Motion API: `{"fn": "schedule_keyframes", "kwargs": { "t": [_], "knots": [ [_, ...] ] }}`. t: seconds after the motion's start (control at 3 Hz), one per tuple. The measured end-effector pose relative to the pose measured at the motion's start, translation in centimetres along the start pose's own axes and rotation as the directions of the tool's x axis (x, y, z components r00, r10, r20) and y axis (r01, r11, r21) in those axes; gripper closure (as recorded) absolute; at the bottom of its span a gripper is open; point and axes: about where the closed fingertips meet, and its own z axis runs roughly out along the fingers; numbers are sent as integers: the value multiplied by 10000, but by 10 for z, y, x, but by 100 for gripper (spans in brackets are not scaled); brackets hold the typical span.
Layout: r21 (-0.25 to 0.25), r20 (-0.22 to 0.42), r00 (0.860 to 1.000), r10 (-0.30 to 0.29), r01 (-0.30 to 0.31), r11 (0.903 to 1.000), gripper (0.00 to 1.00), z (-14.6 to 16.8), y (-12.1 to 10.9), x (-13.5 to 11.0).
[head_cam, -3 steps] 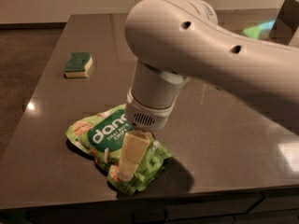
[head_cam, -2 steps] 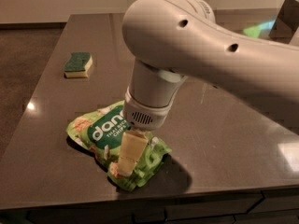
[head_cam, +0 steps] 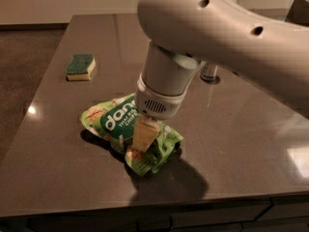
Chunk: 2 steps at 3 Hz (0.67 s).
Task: Pick green rice chip bag
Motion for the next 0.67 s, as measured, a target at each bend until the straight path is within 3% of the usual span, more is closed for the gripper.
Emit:
{"fn": "schedule_keyframes", "kwargs": {
  "t": [0.33,0.67],
  "knots": [
    [298,244,9997,-93,85,9995,100,-21,-14,1],
    [535,551,9977,-386,357,9979,100,-48,-24,0]
  ]
}}
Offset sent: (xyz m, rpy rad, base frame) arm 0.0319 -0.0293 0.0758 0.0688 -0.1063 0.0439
